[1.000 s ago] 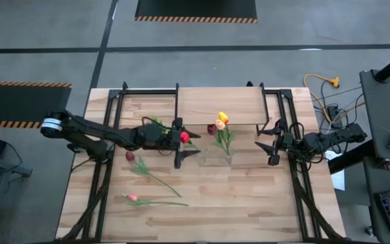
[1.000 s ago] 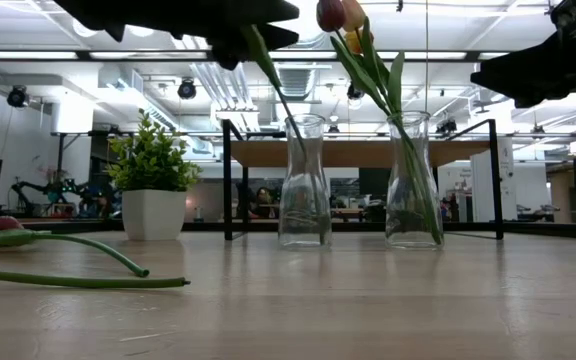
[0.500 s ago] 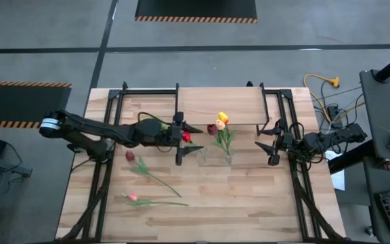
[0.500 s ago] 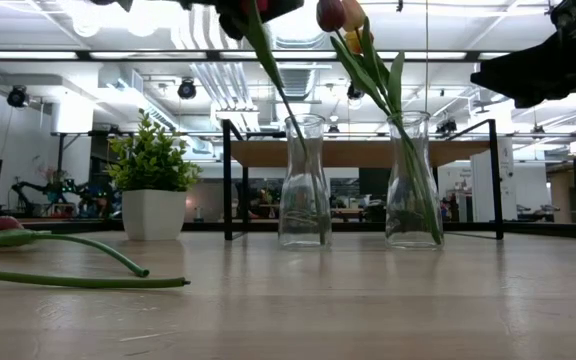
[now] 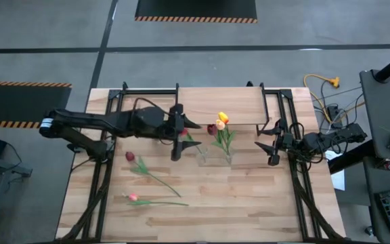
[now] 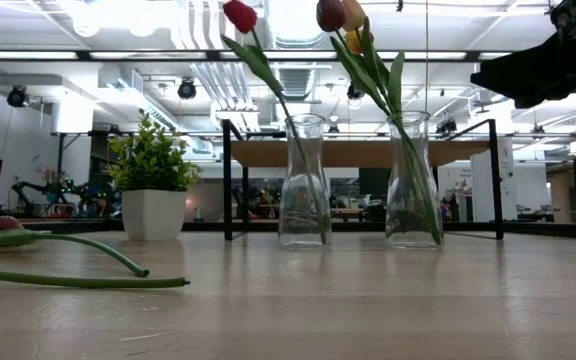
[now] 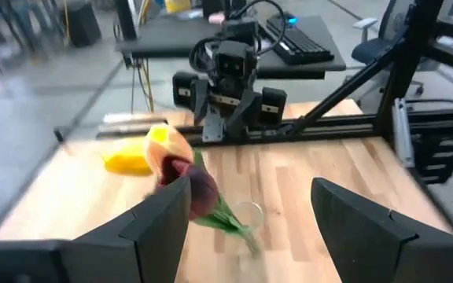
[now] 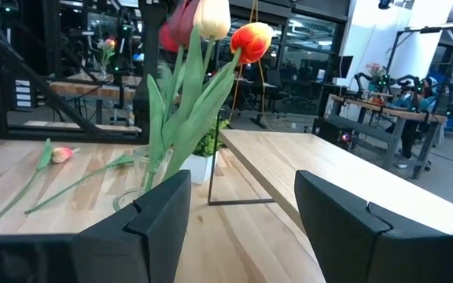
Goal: Pick and place flowers into a vace then onto a shelf
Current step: Put the dark red tulip into the left transparent vase
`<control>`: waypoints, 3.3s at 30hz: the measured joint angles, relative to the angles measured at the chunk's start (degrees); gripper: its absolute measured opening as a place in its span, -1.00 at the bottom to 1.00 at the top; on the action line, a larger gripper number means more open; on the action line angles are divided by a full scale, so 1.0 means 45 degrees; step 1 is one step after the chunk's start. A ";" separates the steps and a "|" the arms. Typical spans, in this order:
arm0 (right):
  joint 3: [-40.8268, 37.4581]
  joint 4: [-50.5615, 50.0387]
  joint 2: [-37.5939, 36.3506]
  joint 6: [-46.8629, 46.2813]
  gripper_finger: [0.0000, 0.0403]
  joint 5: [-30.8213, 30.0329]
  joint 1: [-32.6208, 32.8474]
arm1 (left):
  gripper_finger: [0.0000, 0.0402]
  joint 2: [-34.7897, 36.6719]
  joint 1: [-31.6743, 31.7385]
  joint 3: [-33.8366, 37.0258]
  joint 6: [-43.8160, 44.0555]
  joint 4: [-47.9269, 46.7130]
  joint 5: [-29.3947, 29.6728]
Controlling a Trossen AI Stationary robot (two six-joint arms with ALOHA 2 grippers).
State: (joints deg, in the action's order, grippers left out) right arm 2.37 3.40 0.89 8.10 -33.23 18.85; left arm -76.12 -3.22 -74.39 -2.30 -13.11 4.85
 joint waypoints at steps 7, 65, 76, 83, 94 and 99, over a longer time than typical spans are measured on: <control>0.0000 -0.0010 0.0000 0.0005 0.09 0.0000 -0.0001 | 0.23 0.0010 -0.0085 -0.1455 0.4337 -0.3929 0.0003; 0.0000 -0.0044 0.0005 0.0248 0.09 0.0010 -0.0005 | 0.23 -0.0185 -0.4588 0.6869 2.7560 -0.9111 0.0684; 0.0000 -0.0044 0.0005 0.0242 0.09 0.0010 -0.0005 | 0.23 -0.0185 -0.4702 0.8379 2.7573 -0.8643 0.2482; 0.0000 -0.0044 0.0005 0.0224 0.09 0.0010 -0.0003 | 0.23 -0.0185 -0.4697 0.8927 2.7538 -0.7293 0.2515; 0.0000 -0.0039 0.0000 0.0222 0.09 0.0010 0.0000 | -0.13 -0.0095 -0.4702 0.9379 2.7168 -0.7209 0.2350; 0.0000 -0.0039 0.0000 0.0220 0.09 0.0010 -0.0001 | -0.48 -0.0092 -0.4702 0.9221 2.6606 -0.7322 0.2619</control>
State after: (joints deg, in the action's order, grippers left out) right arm 2.37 3.22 0.89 9.09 -33.19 18.85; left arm -76.53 -24.38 -32.90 117.43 -46.06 16.63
